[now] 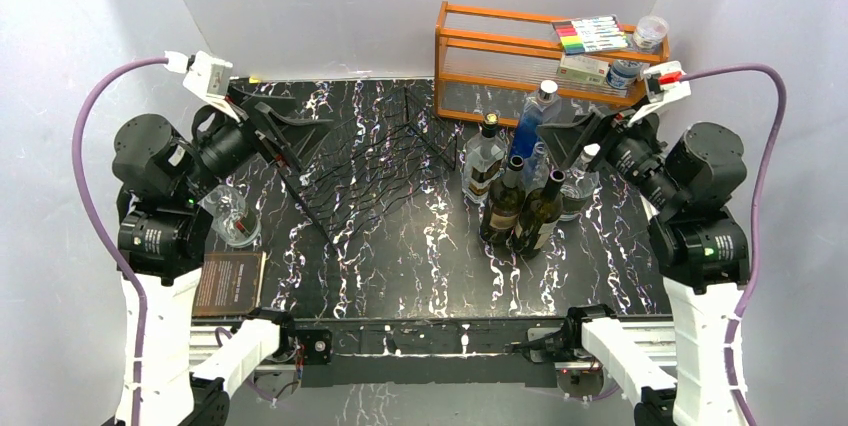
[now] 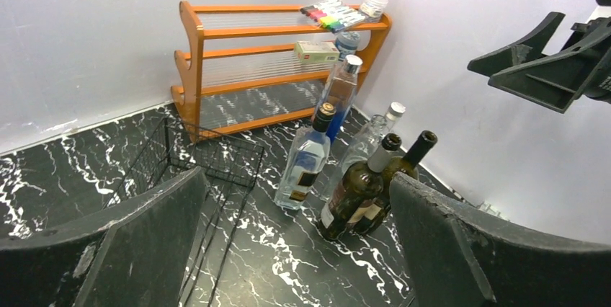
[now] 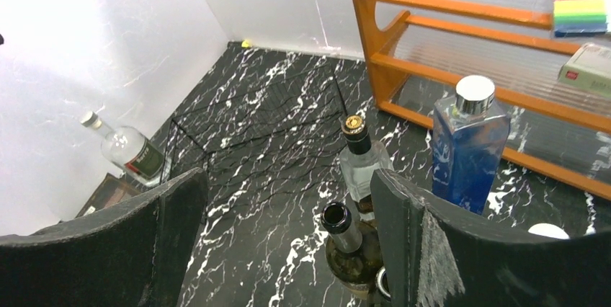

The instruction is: Put the wine bottle on the wine rack

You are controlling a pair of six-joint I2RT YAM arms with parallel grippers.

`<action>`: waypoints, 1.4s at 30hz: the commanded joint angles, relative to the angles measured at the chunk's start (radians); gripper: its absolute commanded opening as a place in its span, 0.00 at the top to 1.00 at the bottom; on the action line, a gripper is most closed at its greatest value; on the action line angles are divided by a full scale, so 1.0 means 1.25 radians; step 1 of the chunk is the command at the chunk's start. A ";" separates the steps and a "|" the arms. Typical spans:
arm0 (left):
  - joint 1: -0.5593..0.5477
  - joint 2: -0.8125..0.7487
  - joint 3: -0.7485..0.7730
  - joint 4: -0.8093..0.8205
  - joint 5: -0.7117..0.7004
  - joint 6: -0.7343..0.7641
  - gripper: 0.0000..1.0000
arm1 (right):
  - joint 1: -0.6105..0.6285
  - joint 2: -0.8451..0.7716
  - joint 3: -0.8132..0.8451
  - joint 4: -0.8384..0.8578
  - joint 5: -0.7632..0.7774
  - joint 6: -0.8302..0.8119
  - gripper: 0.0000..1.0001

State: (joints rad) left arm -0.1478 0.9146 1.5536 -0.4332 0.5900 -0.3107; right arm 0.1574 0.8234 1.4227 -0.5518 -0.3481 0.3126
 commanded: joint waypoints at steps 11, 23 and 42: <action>-0.005 -0.016 -0.194 0.151 0.058 -0.029 0.02 | 0.093 0.175 0.048 -0.246 0.027 -0.089 0.17; -0.005 0.004 -0.250 0.211 0.075 -0.041 0.02 | 0.189 0.236 0.054 -0.260 0.203 -0.077 0.24; -0.005 -0.018 -0.284 0.185 0.039 -0.016 0.02 | 0.424 0.331 0.065 -0.317 0.560 -0.033 0.36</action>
State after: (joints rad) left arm -0.1528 0.9108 1.2167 -0.2108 0.6548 -0.3420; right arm 0.6479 1.2400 1.4700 -0.9485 0.2558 0.2676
